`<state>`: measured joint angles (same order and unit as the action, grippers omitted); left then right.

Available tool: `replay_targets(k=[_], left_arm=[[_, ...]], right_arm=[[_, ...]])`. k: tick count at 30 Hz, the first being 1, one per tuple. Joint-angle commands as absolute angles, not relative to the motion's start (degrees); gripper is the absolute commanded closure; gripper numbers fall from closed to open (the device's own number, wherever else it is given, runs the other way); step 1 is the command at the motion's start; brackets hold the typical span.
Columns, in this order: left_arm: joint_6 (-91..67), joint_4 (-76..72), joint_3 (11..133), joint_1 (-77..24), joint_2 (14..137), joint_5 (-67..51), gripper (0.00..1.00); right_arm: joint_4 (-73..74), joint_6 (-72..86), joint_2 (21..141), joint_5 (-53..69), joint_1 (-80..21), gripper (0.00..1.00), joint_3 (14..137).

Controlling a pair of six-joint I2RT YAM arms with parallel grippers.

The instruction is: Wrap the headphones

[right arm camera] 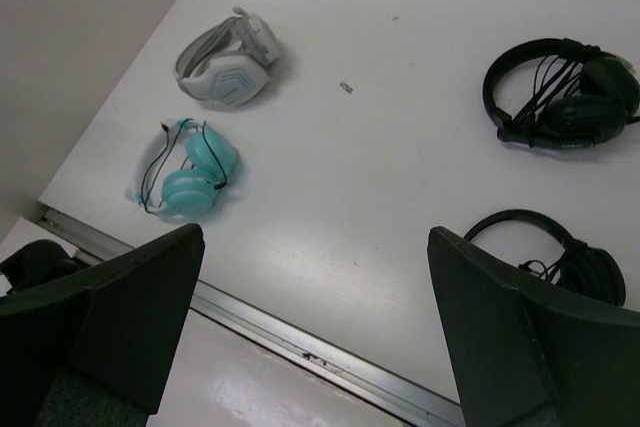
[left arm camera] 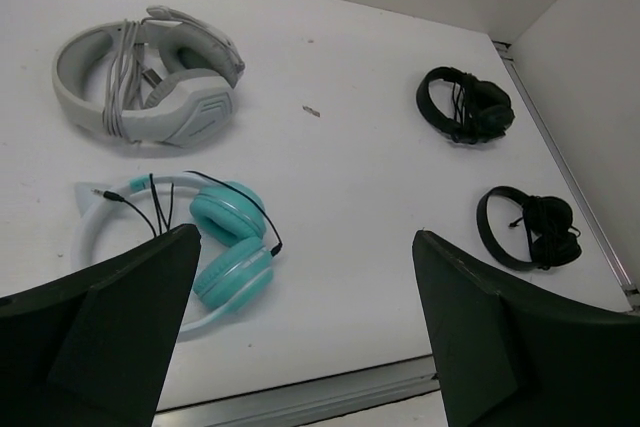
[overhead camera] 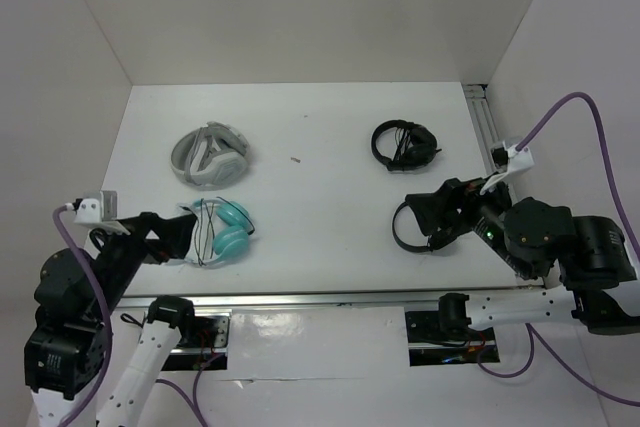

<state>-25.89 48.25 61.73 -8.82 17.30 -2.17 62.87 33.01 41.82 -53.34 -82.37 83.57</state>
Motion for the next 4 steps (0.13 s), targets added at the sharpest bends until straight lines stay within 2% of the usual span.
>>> replay_targets(k=[1,4], left_arm=[[-26.3,47.7,63.3,-9.0,17.5,0.1,0.0],[-26.3,47.7,63.3,-9.0,17.5,0.1,0.0]], right_arm=[[64.1,33.9,41.9,-55.2,-82.7,0.0,85.4],[64.7,33.9,41.9,-55.2,-82.7,0.0,85.4]])
